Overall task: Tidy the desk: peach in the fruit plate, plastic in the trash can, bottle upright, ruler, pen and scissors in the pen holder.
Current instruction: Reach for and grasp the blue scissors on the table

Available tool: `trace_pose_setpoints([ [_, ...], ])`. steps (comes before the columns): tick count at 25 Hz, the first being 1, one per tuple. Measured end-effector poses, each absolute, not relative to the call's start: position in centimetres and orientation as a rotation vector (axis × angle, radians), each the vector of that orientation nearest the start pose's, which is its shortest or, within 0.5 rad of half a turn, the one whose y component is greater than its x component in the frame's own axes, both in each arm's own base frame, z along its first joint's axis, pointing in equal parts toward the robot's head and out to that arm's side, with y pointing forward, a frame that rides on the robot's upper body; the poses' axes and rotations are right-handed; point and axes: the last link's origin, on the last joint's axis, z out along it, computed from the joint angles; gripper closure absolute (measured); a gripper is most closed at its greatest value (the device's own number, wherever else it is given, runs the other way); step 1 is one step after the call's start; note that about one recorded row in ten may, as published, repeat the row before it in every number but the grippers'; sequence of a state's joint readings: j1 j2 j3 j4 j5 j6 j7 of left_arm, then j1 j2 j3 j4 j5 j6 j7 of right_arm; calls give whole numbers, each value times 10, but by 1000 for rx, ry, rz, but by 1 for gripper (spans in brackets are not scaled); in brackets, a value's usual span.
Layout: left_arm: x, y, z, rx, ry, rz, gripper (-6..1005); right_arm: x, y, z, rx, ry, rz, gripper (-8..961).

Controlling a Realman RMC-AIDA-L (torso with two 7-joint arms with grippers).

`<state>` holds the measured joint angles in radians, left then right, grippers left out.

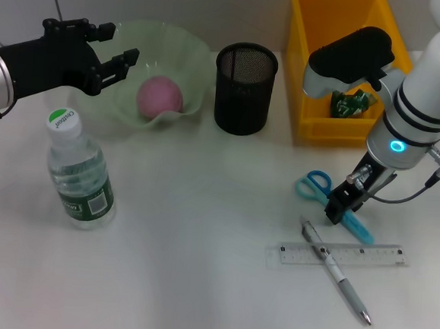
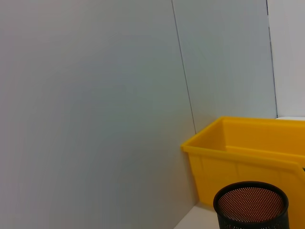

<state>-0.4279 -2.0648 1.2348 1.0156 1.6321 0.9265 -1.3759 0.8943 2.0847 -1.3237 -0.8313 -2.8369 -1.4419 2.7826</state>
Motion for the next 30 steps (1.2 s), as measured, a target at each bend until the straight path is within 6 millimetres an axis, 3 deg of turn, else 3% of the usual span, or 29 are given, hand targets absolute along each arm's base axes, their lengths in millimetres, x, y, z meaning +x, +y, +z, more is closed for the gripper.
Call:
trace_pose_setpoints([
  [30, -209, 394, 19, -2380, -220, -469, 500, 205, 392, -30, -2310, 1209, -802, 639],
])
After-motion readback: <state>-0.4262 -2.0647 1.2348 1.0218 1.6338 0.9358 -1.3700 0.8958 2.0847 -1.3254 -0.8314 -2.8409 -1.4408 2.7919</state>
